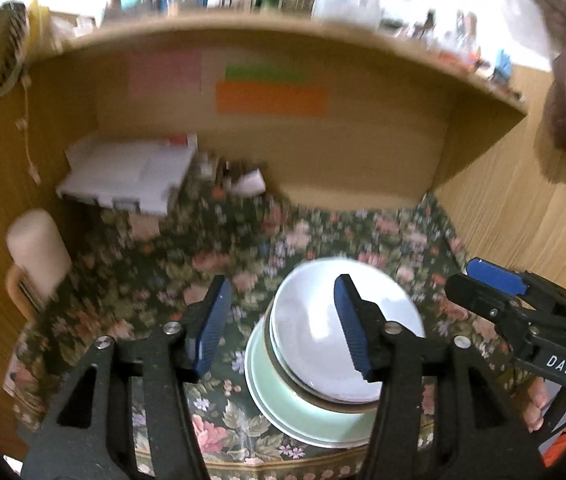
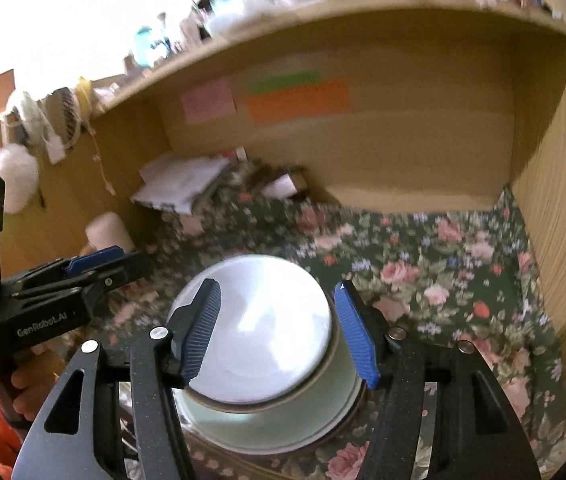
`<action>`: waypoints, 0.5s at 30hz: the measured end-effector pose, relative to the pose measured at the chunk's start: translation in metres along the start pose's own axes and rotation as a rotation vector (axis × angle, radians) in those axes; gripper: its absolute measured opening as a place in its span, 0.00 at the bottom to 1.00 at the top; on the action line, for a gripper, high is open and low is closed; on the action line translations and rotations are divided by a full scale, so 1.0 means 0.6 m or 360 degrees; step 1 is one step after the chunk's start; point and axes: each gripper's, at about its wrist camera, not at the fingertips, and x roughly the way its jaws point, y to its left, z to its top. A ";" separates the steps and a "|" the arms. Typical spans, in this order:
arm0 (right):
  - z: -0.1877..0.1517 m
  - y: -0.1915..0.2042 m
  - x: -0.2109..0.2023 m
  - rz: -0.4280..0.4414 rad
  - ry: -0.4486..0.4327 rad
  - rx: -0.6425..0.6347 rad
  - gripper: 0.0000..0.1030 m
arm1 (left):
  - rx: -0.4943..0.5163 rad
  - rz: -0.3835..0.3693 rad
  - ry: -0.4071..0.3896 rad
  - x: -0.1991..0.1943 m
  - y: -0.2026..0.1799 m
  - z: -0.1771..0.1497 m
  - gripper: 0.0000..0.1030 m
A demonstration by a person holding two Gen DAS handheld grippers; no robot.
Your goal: Organize plates and bowls
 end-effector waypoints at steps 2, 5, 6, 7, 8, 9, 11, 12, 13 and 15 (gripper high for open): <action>0.004 0.009 -0.014 0.0006 -0.0051 -0.0019 0.54 | 0.0025 0.0019 -0.0087 -0.024 -0.005 0.002 0.57; 0.007 0.023 -0.037 0.0005 -0.0126 -0.0054 0.54 | 0.0047 0.0046 -0.0186 -0.049 -0.012 0.002 0.61; 0.007 0.028 -0.044 0.0005 -0.0150 -0.0068 0.54 | 0.0047 0.0042 -0.0220 -0.058 -0.013 0.001 0.63; 0.007 0.032 -0.051 0.0003 -0.0169 -0.0081 0.56 | 0.0048 0.0039 -0.0237 -0.062 -0.015 -0.001 0.64; 0.007 0.036 -0.058 -0.0002 -0.0193 -0.0099 0.59 | 0.0055 0.0038 -0.0269 -0.069 -0.018 -0.002 0.65; 0.006 0.039 -0.063 -0.0009 -0.0217 -0.0112 0.68 | 0.0064 0.0041 -0.0294 -0.073 -0.019 -0.005 0.68; 0.002 0.046 -0.076 -0.0044 -0.0284 -0.0139 0.75 | 0.0091 0.0038 -0.0344 -0.084 -0.025 -0.009 0.74; 0.001 0.049 -0.080 -0.0058 -0.0305 -0.0153 0.78 | 0.0102 0.0042 -0.0368 -0.089 -0.028 -0.012 0.77; -0.001 0.051 -0.084 -0.0066 -0.0324 -0.0165 0.79 | 0.0110 0.0047 -0.0385 -0.094 -0.030 -0.014 0.78; -0.002 0.053 -0.090 -0.0064 -0.0341 -0.0164 0.81 | 0.0126 0.0053 -0.0428 -0.102 -0.035 -0.019 0.84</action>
